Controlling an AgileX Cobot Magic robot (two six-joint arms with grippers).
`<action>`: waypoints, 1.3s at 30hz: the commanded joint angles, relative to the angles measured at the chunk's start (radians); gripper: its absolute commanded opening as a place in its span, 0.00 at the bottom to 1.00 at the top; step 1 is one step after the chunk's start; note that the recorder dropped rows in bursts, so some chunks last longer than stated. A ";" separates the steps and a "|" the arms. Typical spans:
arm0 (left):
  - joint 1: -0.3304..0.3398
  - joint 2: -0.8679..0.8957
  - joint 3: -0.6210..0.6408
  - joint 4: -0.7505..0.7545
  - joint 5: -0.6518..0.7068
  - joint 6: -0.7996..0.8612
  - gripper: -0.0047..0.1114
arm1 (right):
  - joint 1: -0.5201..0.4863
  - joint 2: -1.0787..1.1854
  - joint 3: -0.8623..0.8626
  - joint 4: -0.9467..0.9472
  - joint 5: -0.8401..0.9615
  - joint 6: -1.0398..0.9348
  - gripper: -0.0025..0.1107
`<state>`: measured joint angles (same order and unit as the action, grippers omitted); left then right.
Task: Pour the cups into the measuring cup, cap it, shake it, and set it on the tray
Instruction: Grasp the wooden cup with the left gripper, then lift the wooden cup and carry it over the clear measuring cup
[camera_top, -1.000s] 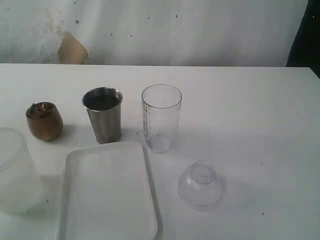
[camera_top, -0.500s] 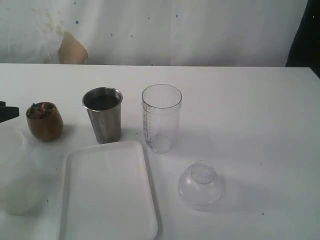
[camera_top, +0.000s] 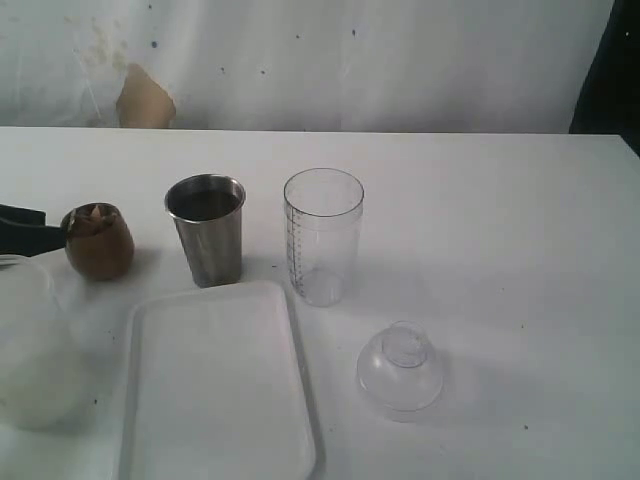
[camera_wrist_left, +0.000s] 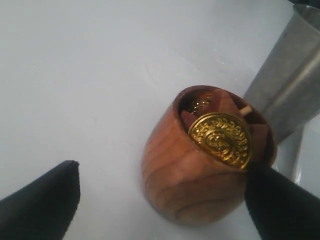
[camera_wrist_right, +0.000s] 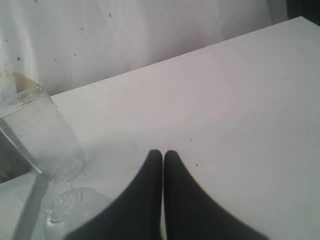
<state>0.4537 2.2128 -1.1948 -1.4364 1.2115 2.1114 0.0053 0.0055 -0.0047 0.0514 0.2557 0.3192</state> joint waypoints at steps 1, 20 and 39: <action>-0.022 -0.003 -0.004 0.027 0.010 0.002 0.77 | -0.005 -0.005 0.005 -0.001 -0.010 -0.009 0.02; -0.171 -0.003 -0.005 0.040 -0.116 0.002 0.77 | -0.005 -0.005 0.005 -0.001 -0.010 -0.009 0.02; -0.186 -0.003 -0.005 -0.055 -0.135 0.002 0.06 | -0.005 -0.005 0.005 -0.001 -0.010 -0.009 0.02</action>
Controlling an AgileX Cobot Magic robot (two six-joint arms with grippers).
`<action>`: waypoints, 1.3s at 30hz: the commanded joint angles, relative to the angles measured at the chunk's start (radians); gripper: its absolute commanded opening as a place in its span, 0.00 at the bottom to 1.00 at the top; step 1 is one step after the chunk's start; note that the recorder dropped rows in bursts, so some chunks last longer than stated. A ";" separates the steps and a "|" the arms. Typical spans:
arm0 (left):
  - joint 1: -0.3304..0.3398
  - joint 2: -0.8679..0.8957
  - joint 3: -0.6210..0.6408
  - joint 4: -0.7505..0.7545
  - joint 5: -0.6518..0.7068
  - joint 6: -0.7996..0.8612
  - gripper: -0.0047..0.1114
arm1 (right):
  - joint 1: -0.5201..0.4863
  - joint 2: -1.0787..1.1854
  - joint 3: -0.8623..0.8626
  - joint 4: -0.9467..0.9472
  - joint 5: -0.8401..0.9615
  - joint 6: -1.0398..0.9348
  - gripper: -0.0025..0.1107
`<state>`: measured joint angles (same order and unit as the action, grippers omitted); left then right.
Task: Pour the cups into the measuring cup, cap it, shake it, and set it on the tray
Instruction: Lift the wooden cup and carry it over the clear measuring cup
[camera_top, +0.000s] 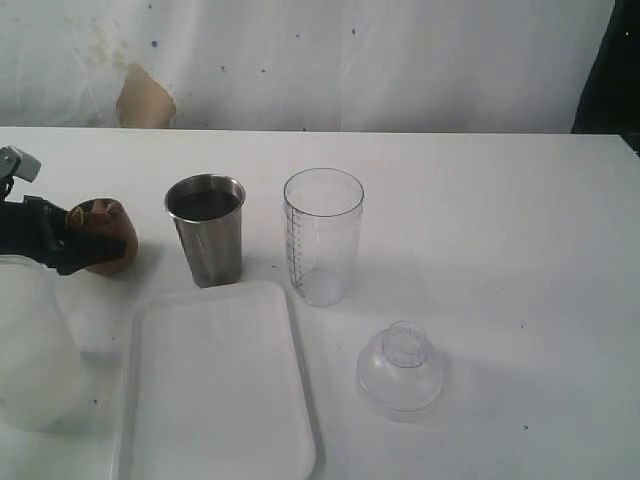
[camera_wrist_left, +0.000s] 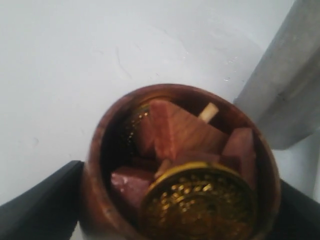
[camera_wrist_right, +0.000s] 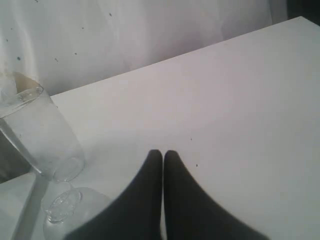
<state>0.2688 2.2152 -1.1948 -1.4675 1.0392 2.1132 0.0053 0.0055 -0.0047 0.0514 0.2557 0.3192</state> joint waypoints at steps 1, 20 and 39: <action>-0.001 -0.006 -0.006 -0.026 0.051 -0.002 0.05 | -0.005 -0.005 0.005 -0.001 -0.010 -0.009 0.02; 0.010 -0.397 -0.006 -0.093 -0.523 -0.616 0.04 | -0.005 -0.005 0.005 -0.001 -0.010 0.001 0.02; -0.496 -0.685 -0.005 0.816 -0.662 -1.220 0.04 | -0.005 -0.005 0.005 0.001 -0.010 0.001 0.02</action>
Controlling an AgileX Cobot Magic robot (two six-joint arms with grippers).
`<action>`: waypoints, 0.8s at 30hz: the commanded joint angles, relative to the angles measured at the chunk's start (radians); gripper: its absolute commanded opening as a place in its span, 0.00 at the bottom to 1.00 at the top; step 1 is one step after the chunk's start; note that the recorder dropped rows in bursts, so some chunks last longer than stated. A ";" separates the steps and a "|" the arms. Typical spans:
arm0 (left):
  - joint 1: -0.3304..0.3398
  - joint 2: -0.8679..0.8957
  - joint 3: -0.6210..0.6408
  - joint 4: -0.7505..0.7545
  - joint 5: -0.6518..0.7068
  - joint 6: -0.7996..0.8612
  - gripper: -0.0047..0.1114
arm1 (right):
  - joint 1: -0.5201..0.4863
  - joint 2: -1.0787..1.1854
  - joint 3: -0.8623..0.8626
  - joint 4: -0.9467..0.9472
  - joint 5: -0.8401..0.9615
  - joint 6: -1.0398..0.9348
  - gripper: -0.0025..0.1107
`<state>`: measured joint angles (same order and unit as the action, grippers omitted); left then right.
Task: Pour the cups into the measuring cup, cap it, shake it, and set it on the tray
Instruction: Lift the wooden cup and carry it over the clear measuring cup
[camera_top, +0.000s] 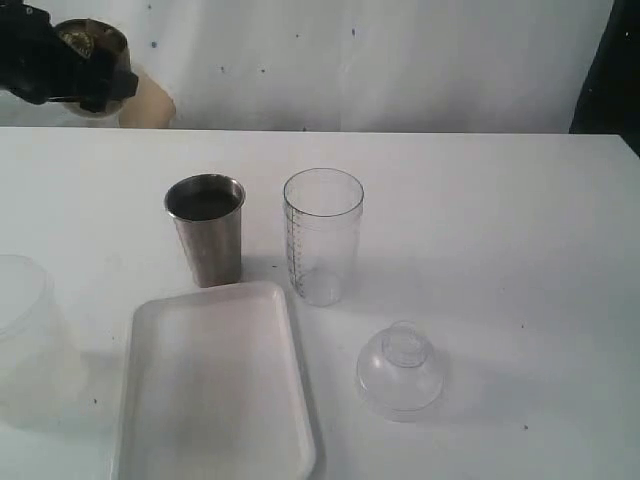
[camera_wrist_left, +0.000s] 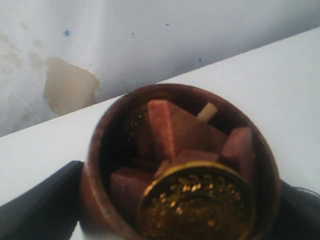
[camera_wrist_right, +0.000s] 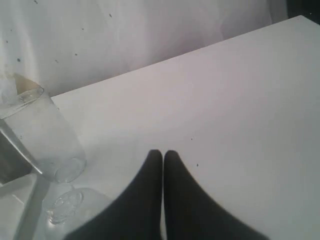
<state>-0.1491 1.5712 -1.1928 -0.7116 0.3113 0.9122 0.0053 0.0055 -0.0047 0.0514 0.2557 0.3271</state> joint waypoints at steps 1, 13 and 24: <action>-0.100 -0.044 -0.007 0.077 0.070 -0.036 0.04 | -0.005 -0.005 0.005 0.001 -0.010 -0.007 0.02; -0.411 -0.013 -0.011 1.238 0.156 -1.009 0.04 | -0.005 -0.005 0.005 0.001 -0.010 -0.007 0.02; -0.505 0.107 -0.203 1.303 0.328 -0.968 0.04 | -0.005 -0.005 0.005 0.001 -0.010 -0.007 0.02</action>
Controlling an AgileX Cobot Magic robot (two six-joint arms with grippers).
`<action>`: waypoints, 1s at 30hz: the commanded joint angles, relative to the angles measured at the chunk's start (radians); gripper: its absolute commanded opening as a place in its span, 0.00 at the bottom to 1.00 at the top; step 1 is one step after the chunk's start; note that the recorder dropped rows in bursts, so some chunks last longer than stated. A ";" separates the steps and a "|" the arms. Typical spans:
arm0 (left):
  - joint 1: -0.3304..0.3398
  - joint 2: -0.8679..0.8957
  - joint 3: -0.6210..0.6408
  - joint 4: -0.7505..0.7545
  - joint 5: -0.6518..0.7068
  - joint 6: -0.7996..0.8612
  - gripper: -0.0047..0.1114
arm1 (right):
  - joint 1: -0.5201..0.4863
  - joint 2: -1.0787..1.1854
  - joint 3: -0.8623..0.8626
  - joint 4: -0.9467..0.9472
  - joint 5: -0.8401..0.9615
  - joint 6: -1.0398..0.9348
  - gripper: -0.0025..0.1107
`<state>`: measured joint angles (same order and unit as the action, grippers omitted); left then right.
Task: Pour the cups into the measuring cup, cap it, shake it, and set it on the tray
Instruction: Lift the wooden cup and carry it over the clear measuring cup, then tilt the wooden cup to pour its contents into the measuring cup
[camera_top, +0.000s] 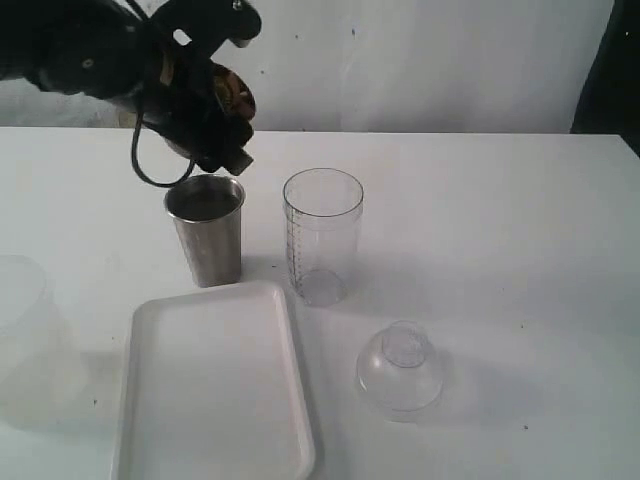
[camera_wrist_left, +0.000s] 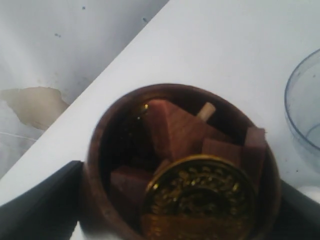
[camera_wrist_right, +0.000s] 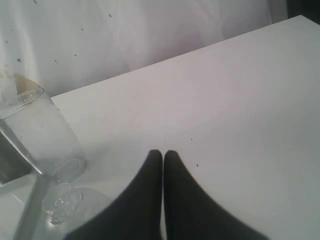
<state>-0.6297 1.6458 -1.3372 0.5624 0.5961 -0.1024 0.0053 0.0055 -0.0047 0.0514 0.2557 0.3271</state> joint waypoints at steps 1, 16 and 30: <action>-0.035 0.043 -0.072 0.029 0.058 0.060 0.04 | -0.005 -0.005 0.005 0.001 -0.010 -0.007 0.02; -0.181 0.156 -0.130 0.312 0.171 0.074 0.04 | -0.005 -0.005 0.005 0.001 -0.010 -0.007 0.02; -0.222 0.242 -0.130 0.587 0.226 -0.011 0.04 | -0.005 -0.005 0.005 0.001 -0.010 -0.007 0.02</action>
<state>-0.8467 1.8780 -1.4612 1.0755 0.8054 -0.0849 0.0053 0.0055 -0.0047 0.0514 0.2557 0.3271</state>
